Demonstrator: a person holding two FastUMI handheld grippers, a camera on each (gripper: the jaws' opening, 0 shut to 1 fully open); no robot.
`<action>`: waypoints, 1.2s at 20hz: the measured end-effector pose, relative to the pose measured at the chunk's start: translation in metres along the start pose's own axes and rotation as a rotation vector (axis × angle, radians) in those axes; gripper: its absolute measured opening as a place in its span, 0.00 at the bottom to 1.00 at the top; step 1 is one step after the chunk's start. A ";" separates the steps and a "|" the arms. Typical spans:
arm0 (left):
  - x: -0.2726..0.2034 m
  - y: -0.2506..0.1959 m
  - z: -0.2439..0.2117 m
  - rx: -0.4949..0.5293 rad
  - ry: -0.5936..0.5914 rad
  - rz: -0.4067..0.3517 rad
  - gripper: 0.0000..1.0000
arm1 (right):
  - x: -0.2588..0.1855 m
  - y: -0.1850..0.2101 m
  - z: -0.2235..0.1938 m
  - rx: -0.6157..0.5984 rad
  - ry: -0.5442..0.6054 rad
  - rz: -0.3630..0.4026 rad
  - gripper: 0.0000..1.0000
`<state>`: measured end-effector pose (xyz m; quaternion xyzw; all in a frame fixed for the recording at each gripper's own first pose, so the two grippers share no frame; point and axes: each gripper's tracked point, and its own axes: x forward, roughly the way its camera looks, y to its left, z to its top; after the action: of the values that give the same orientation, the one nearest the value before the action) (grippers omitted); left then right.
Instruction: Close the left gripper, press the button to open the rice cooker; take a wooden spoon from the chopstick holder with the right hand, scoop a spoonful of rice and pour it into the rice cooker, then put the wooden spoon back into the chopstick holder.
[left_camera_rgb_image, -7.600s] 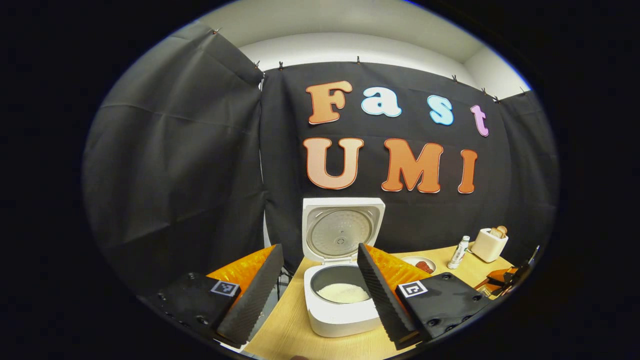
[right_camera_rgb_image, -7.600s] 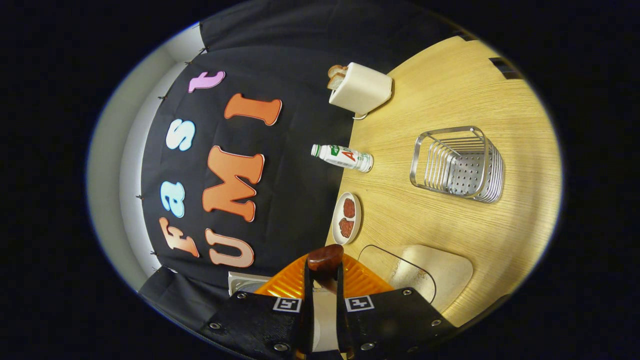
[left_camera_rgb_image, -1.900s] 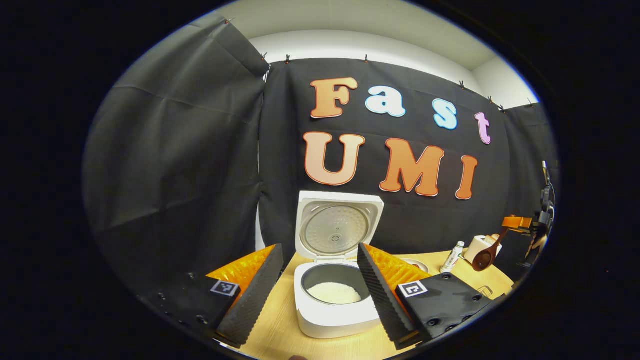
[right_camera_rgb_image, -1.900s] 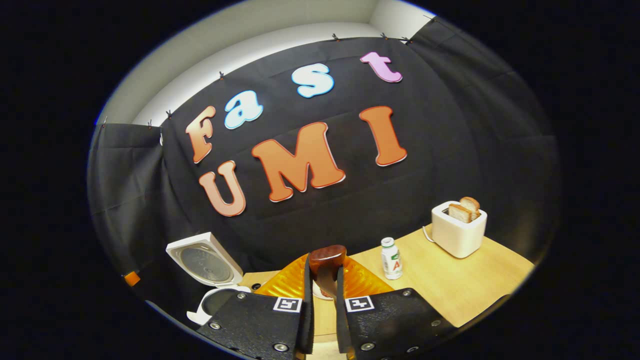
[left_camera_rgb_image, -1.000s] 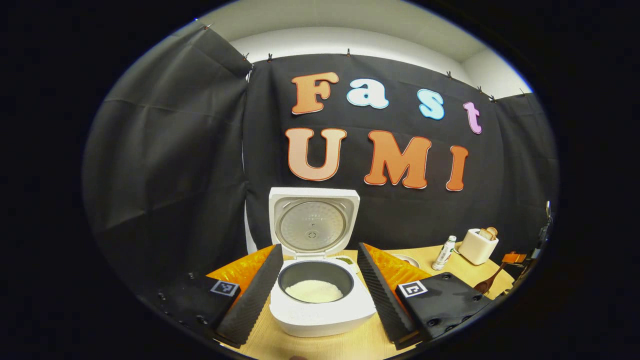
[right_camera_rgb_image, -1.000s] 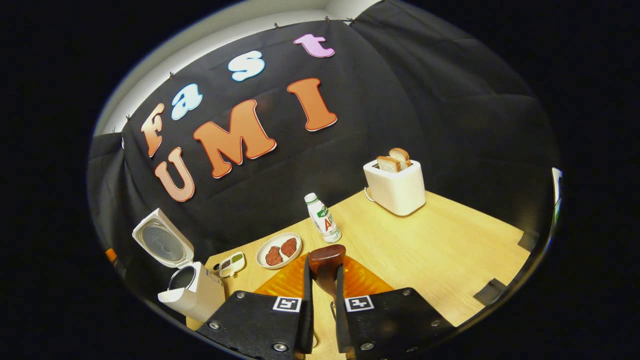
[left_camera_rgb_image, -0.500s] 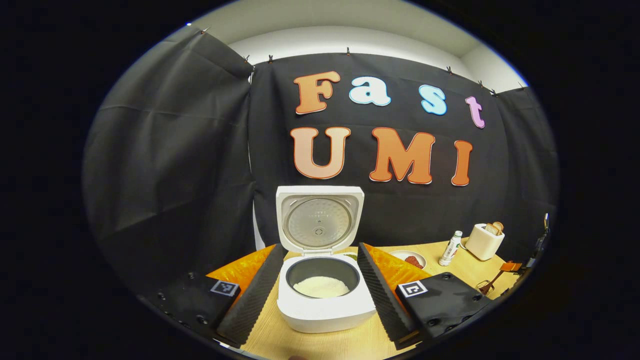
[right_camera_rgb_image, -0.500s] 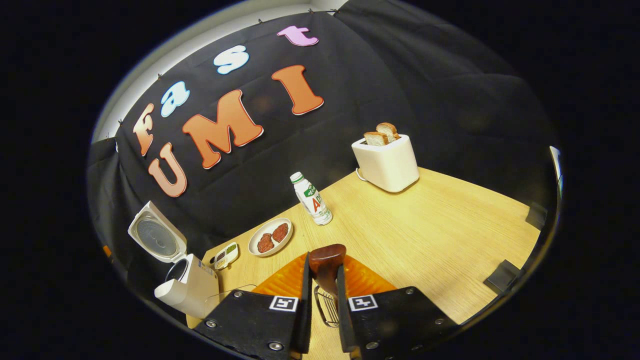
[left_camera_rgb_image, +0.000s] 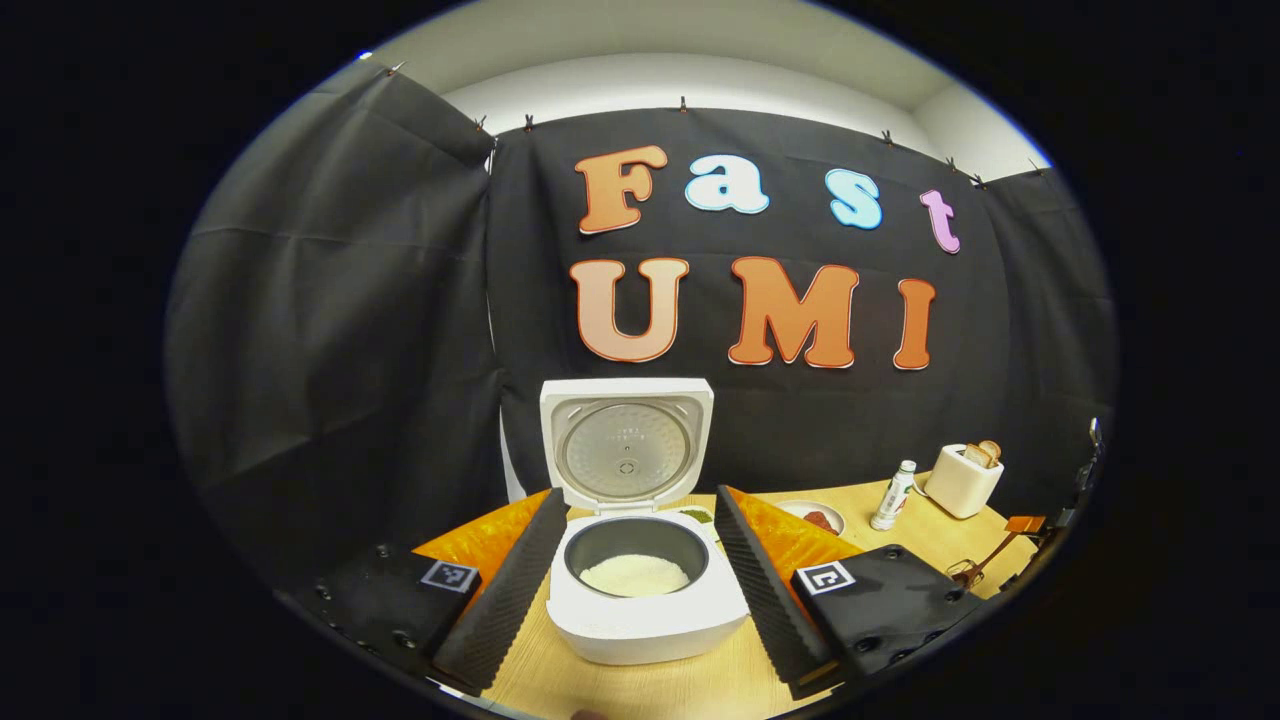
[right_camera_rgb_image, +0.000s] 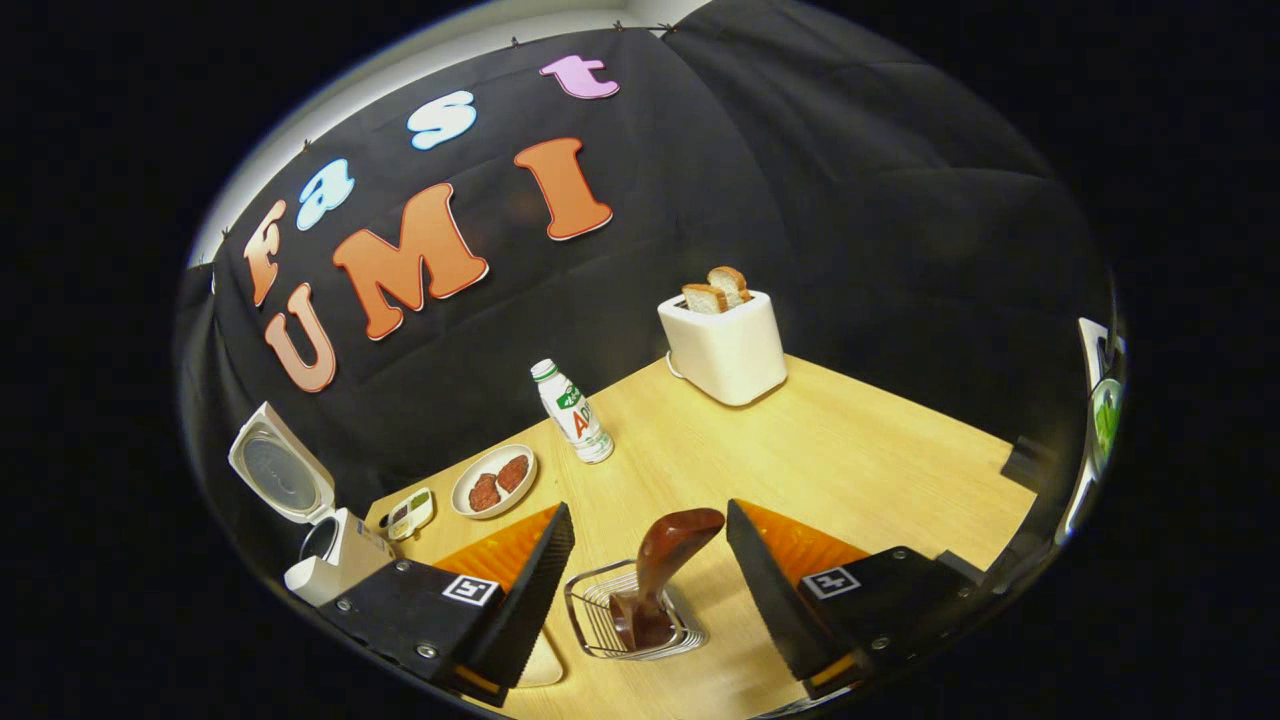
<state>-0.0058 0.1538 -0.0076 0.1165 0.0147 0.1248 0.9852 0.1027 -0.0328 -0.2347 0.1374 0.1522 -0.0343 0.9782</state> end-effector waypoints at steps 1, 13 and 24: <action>-0.001 -0.002 0.005 0.003 -0.005 -0.005 1.00 | 0.000 -0.007 0.006 -0.015 -0.010 -0.018 0.95; 0.053 -0.019 0.079 -0.001 -0.026 0.001 0.99 | -0.021 -0.027 0.074 -0.057 -0.071 -0.041 0.95; 0.170 -0.015 0.163 -0.016 -0.047 0.050 1.00 | -0.039 -0.016 0.096 -0.042 -0.090 -0.004 0.95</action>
<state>0.1724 0.1456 0.1477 0.1117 -0.0124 0.1465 0.9828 0.0911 -0.0744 -0.1386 0.1145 0.1091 -0.0394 0.9866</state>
